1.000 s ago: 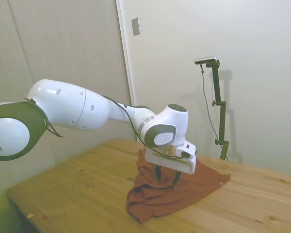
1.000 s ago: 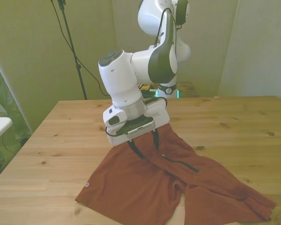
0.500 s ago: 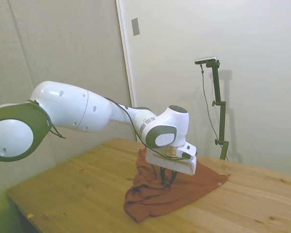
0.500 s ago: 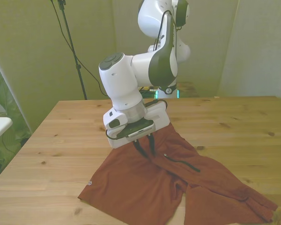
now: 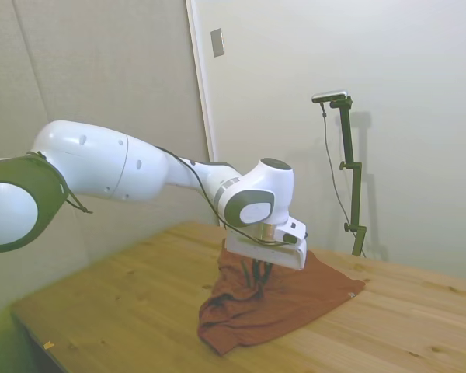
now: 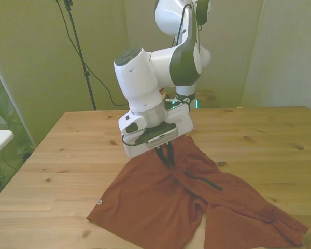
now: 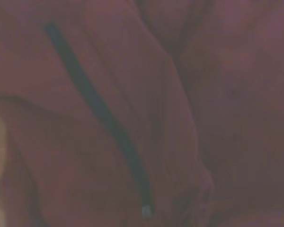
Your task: Unfold the shorts
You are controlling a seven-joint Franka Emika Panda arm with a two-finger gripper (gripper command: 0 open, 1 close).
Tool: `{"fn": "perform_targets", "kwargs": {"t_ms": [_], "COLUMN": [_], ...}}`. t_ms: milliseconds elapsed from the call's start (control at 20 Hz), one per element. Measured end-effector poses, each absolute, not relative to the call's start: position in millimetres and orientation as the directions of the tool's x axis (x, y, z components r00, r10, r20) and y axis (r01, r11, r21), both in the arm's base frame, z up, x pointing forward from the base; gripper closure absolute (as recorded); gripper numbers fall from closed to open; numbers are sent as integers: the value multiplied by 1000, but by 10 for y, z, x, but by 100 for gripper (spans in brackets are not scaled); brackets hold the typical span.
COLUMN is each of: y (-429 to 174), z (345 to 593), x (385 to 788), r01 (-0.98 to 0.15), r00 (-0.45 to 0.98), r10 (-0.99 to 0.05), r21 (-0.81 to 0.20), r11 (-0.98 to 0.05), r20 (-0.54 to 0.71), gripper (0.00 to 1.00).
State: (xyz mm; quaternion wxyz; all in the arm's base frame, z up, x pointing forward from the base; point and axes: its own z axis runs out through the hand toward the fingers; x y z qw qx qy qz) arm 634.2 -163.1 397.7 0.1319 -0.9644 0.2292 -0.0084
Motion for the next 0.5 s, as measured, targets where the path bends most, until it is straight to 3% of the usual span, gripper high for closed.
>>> {"fn": "perform_targets", "kwargs": {"t_ms": [200,300,500], "y": [-750,-127,1018], "z": [4469,4591,4302], "x": [6058,5864,5466], "r01": [-335,-277,-163], "r00": [936,955,984], "r10": [-351,-294,-170], "r21": [-261,-234,-130], "r11": [-905,-932,-978], "r20": [14,40,43], "gripper": [100,100,100]}}
